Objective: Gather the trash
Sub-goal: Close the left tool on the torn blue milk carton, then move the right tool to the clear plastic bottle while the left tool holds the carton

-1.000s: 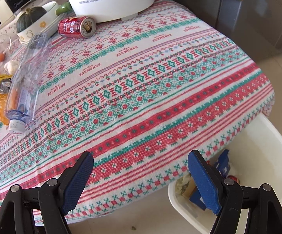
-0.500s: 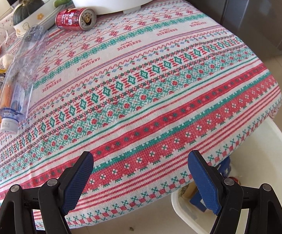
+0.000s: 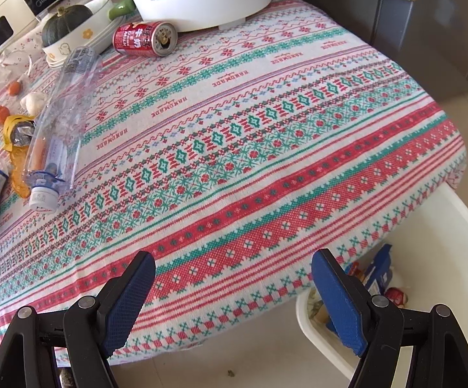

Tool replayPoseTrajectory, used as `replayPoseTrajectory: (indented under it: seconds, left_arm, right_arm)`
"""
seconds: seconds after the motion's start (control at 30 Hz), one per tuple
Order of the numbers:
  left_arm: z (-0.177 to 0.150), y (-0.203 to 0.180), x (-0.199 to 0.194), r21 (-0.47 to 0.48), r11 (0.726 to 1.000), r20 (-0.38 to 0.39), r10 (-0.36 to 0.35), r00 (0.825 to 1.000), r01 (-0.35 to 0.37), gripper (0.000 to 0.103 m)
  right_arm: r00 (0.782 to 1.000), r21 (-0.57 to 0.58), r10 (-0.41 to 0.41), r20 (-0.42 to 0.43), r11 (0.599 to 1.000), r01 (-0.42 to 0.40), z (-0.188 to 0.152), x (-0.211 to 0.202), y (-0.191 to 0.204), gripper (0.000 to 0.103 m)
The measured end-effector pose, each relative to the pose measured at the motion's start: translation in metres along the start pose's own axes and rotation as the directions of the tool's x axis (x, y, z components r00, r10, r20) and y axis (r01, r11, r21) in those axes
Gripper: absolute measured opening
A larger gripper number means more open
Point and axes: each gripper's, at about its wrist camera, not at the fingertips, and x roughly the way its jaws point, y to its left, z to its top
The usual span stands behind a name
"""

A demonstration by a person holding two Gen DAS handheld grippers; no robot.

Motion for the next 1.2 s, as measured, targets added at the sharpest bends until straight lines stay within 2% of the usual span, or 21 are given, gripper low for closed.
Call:
replayPoseTrajectory:
  seconds: [0.17,0.27,0.43,0.57,0.9,1.07,1.2]
  left_arm:
    - [-0.044,-0.028,-0.019,-0.018,0.999,0.011,-0.031,0.999,0.031,0.052]
    - [-0.056,-0.042,-0.036,-0.017,0.998,0.031,-0.054,0.998,0.055,0.052]
    - [-0.071,-0.055,-0.057,-0.052,0.989,0.067,-0.138,0.988,0.142,0.052]
    - [-0.069,-0.06,-0.067,-0.04,0.988,0.104,-0.142,0.984,0.147,0.052]
    - [-0.053,-0.039,-0.065,-0.067,0.981,0.118,-0.172,0.978,0.181,0.052]
    - [-0.05,-0.031,-0.059,-0.112,0.968,0.112,-0.214,0.97,0.226,0.052]
    - [-0.048,-0.031,-0.056,-0.119,0.963,0.111,-0.231,0.967,0.244,0.052]
  right_arm:
    - [1.0,-0.001,0.012,0.024,1.0,-0.012,-0.006,-0.014,-0.001,0.084]
    - [0.999,-0.011,0.019,0.036,1.0,-0.019,-0.008,-0.021,0.002,0.084]
    - [0.998,-0.013,0.029,0.051,1.0,-0.028,-0.01,-0.025,0.006,0.084]
    - [0.997,-0.004,0.045,0.056,0.999,-0.045,-0.009,-0.022,0.015,0.084]
    - [0.993,-0.044,0.103,0.059,0.994,-0.1,-0.001,0.003,0.069,0.084]
    - [0.985,-0.031,0.167,0.035,0.986,-0.166,0.002,0.03,0.1,0.084]
    - [0.97,0.015,0.237,0.059,0.971,-0.239,0.009,0.043,0.124,0.084]
